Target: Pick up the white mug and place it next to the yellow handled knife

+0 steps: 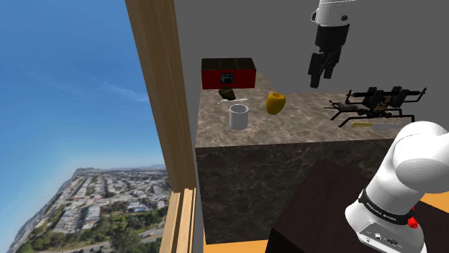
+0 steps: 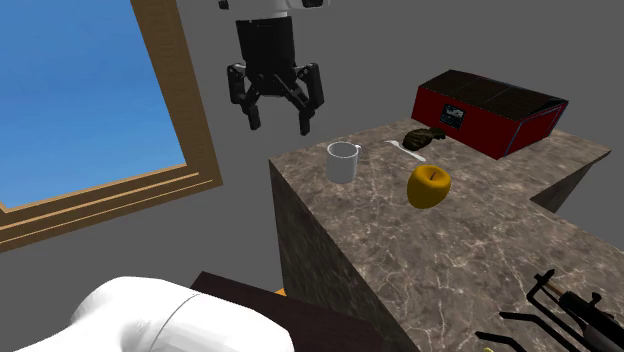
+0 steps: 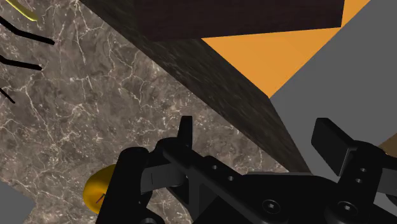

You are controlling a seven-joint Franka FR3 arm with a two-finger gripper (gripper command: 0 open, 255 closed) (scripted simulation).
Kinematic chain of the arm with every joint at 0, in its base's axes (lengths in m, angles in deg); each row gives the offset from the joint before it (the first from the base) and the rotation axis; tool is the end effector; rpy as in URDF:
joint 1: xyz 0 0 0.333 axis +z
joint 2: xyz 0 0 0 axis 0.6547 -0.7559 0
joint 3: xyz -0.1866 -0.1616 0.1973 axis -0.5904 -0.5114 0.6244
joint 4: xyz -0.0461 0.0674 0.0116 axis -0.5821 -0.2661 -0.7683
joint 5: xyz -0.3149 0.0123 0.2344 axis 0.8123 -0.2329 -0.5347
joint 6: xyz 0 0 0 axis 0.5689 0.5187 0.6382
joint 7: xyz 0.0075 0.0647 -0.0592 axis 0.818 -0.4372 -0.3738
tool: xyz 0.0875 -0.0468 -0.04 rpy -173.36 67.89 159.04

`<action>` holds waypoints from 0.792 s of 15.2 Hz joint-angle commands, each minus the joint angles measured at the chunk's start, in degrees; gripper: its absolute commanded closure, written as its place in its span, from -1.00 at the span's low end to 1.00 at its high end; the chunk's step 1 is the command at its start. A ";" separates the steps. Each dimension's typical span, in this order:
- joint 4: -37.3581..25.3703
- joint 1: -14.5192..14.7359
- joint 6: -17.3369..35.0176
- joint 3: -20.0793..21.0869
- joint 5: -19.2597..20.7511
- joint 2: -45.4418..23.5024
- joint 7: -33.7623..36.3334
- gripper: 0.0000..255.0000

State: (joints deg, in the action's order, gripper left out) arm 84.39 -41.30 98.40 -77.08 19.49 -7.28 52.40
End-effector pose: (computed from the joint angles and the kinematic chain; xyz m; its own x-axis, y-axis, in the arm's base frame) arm 0.2999 0.0097 0.6131 0.9950 -0.0910 -0.0407 -0.0871 -0.9921 0.0905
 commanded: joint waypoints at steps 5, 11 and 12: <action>1.35 -0.23 7.89 -0.13 -0.10 -5.54 0.57 -1.00; 0.90 -0.58 18.92 -0.27 -0.13 -15.53 1.36 -1.00; 0.54 -0.64 20.62 -0.29 -0.13 -17.36 1.48 -1.00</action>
State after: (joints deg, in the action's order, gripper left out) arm 85.28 -41.88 116.98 -77.36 19.36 -22.63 53.73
